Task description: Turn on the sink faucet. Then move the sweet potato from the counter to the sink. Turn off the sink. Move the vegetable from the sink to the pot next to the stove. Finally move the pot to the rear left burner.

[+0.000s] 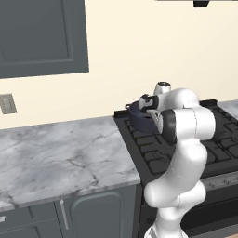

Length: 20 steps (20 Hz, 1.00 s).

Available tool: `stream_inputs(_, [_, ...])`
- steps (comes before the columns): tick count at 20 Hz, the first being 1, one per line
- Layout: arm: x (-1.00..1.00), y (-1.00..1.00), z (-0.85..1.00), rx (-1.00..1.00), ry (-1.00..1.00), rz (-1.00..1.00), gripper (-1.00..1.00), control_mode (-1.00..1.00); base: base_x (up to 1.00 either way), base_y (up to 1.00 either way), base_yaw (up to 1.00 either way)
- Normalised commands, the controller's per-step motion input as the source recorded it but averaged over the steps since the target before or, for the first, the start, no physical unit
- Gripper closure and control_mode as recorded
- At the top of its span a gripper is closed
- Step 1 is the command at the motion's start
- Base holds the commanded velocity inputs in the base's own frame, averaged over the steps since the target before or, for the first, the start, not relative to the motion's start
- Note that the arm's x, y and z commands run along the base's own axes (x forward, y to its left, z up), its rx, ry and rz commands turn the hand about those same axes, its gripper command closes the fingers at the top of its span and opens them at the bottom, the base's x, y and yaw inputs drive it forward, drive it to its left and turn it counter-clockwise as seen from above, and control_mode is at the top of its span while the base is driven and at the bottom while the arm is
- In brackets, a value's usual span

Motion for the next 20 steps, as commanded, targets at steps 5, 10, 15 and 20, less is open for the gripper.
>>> stream_inputs(5, [0.23,-0.08,-0.23,0.0,0.0,0.0,1.0,-1.0,0.0,0.0,0.0])
stream_inputs(10, [0.0,0.0,-0.08,0.0,0.0,0.0,-1.0,-1.0,0.0,0.0,0.0])
stream_inputs(15, [0.0,0.0,0.02,0.0,-0.01,0.0,-1.0,-1.0,0.0,0.0,0.0])
stream_inputs(20, [-0.13,-0.03,0.29,0.0,-0.05,0.0,-1.0,-1.0,0.0,0.0,0.0])
